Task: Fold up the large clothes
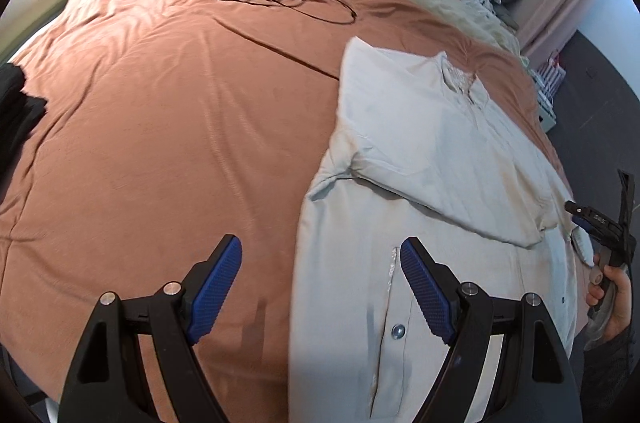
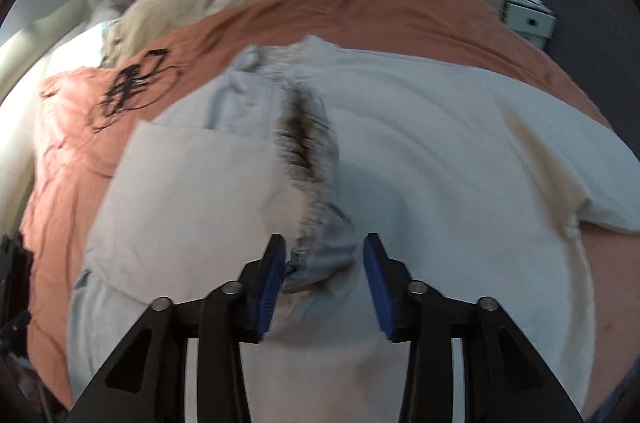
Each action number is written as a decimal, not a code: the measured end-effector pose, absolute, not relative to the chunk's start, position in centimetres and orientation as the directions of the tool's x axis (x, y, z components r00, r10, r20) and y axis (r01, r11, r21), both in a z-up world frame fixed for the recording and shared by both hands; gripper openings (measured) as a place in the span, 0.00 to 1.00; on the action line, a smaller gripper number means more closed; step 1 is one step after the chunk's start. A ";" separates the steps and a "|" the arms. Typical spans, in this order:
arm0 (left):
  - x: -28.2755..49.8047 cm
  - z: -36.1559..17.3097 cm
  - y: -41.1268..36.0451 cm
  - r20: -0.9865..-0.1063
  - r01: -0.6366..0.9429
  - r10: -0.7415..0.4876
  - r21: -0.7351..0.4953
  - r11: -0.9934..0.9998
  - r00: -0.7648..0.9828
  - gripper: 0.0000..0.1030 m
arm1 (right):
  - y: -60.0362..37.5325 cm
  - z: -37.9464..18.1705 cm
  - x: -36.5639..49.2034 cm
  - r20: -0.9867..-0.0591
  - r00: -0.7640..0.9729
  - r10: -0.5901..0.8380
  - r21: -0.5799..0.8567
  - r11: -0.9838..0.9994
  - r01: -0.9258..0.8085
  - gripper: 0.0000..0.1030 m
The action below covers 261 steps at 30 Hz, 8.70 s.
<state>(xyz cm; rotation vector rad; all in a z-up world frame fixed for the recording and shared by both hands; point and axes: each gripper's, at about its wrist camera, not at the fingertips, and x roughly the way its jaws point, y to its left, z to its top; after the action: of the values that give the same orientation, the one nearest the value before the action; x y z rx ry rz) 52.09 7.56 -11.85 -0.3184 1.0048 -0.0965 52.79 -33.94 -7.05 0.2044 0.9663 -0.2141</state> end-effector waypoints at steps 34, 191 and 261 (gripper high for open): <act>64.6 -19.7 3.6 -0.908 0.033 -0.078 -0.071 0.997 0.413 0.56 | -39.4 -16.7 57.1 -0.832 0.512 0.213 0.415 0.853 0.318 0.18; 50.9 -12.6 10.4 -0.863 -0.101 -0.133 -0.207 0.973 0.487 0.56 | -24.2 -4.1 58.2 -0.724 0.566 0.394 0.375 0.914 -0.156 0.42; 40.4 -21.6 5.7 -0.702 -0.068 -0.521 -0.625 0.778 0.486 0.50 | -50.3 -18.3 26.9 -0.656 0.659 0.369 0.627 0.752 0.203 0.56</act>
<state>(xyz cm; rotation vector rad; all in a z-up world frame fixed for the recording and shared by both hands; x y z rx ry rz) 40.37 5.73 -21.60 -0.6465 1.0426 -0.3002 26.90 -50.32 -18.26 0.7362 0.8667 0.1039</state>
